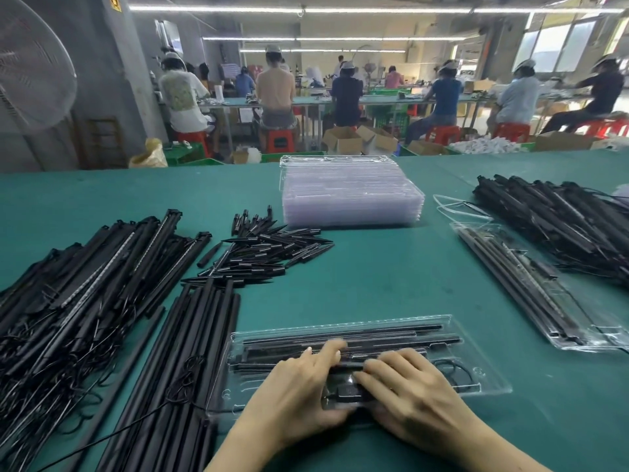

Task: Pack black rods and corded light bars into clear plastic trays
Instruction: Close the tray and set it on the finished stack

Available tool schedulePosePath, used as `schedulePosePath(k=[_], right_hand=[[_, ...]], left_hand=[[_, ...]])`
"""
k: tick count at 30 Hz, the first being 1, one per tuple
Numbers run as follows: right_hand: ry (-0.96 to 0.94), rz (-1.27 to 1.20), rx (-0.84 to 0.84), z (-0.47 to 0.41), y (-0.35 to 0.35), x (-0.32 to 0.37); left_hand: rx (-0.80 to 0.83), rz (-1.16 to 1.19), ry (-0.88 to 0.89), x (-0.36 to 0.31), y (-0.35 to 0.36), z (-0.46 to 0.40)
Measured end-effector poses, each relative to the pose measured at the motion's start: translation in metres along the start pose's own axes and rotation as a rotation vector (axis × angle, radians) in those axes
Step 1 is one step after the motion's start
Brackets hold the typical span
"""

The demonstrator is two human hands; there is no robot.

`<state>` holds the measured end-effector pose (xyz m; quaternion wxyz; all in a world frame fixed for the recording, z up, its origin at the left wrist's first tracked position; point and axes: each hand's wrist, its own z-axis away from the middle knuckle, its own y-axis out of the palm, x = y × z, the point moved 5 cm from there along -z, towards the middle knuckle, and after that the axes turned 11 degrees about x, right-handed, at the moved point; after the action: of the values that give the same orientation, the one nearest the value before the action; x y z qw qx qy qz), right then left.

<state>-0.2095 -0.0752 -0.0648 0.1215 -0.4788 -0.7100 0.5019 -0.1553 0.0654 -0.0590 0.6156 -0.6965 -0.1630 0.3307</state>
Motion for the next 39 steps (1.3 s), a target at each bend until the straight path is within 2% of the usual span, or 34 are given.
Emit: schedulePosePath(k=[7,11,17,21,25,29,35,39], right_hand=[[0.069,0.145,-0.012,-0.023,-0.001,0.011],[0.015,0.177,0.023,-0.025,0.0,0.015],[-0.045,0.195,0.014,-0.023,0.001,0.016],[-0.063,0.198,0.01,-0.022,0.005,0.015],[-0.072,0.209,0.007,-0.026,0.004,0.015],[-0.044,0.191,0.035,-0.025,0.007,0.011],[0.011,0.169,0.033,-0.025,0.008,0.007],[0.021,0.159,0.007,-0.023,0.005,0.004]], left_hand=[[0.024,0.027,0.011,0.004,-0.005,-0.006],[0.017,0.012,0.002,0.002,-0.006,-0.003],[-0.161,-0.198,0.078,-0.003,-0.015,0.018],[-0.188,-0.257,-0.003,0.013,-0.02,0.046],[-0.185,-0.268,-0.186,0.04,-0.03,0.077],[-0.255,-0.27,-0.307,0.049,-0.033,0.092],[-0.375,-0.185,-0.335,0.059,-0.025,0.104],[-0.387,-0.152,-0.34,0.063,-0.027,0.103]])
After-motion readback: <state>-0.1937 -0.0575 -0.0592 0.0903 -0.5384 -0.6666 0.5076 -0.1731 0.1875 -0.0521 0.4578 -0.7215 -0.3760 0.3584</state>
